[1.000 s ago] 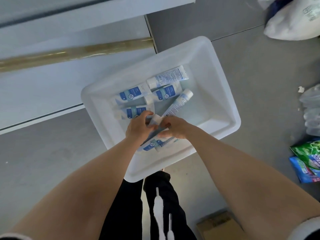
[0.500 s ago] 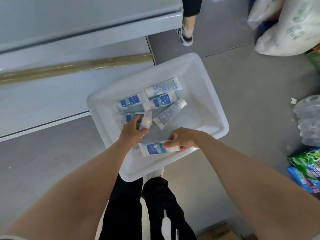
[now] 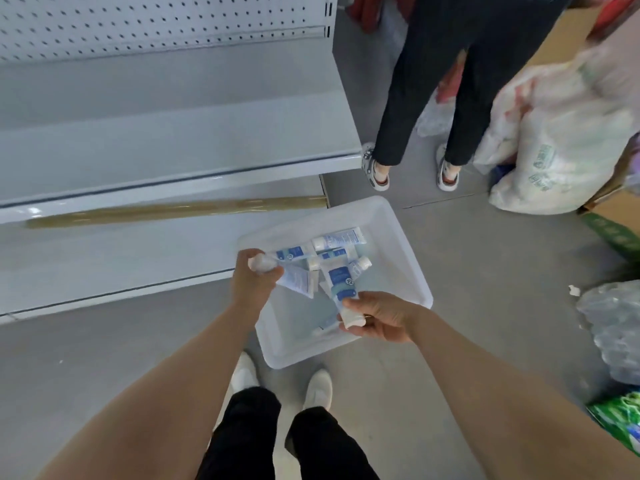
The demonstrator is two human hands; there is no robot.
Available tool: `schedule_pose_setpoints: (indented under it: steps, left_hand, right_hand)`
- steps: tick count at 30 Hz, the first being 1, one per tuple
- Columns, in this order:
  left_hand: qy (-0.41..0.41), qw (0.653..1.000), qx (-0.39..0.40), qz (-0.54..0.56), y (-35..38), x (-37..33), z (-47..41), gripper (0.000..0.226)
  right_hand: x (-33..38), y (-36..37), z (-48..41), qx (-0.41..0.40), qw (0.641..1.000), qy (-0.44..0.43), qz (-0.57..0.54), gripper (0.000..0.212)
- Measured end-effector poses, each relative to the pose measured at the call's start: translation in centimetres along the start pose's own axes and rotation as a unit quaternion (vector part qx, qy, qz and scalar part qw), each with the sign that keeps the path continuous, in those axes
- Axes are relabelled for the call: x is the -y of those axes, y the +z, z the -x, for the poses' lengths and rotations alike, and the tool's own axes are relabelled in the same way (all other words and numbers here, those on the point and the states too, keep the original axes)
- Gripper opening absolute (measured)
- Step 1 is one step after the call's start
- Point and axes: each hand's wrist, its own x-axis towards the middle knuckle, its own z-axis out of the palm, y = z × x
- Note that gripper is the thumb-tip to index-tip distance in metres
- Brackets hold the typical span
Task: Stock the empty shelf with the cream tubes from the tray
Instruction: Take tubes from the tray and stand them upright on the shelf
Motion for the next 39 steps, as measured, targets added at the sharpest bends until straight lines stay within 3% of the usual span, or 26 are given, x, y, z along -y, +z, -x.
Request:
schedule_pose_setpoints:
  steps: [5,8,11,20,26,29,33,39]
  left_hand:
    - [-0.109,0.975,-0.002,0.194,-4.3,-1.8,4.0,0.047]
    - [-0.159,0.951,0.036,0.262,-7.5,-2.9,6.1,0.021]
    - [-0.145,0.943,0.068,0.292,-10.9,-3.7,7.4,0.010]
    - [-0.113,0.862,0.174,0.462,-25.0,-9.8,10.1,0.028]
    - [0.032,0.904,0.212,0.370,-35.3,-14.1,10.8,0.028]
    - [0.133,0.924,0.199,0.296,-39.6,-16.7,10.8,0.037]
    - [0.233,0.942,0.117,0.213,-44.6,-20.5,11.0,0.036]
    - [0.309,0.933,-0.008,0.183,-49.6,-27.7,9.8,0.034]
  right_hand:
    - [0.5,4.5,2.7,-0.019,0.996,-0.080,-0.021,0.036]
    - [1.5,7.9,3.6,-0.030,0.991,-0.132,-0.012,0.040]
    - [2.8,12.0,4.8,-0.026,0.983,-0.182,-0.021,0.037]
    - [6.2,27.9,8.2,0.003,0.953,-0.302,0.030,0.012]
    - [9.5,39.2,11.6,0.074,0.919,-0.387,0.018,0.025]
    - [11.4,43.8,13.1,0.081,0.900,-0.428,0.014,0.019]
    - [15.1,48.7,15.4,0.073,0.870,-0.486,0.033,0.019]
    - [23.0,52.9,19.3,0.076,0.831,-0.549,0.046,0.033]
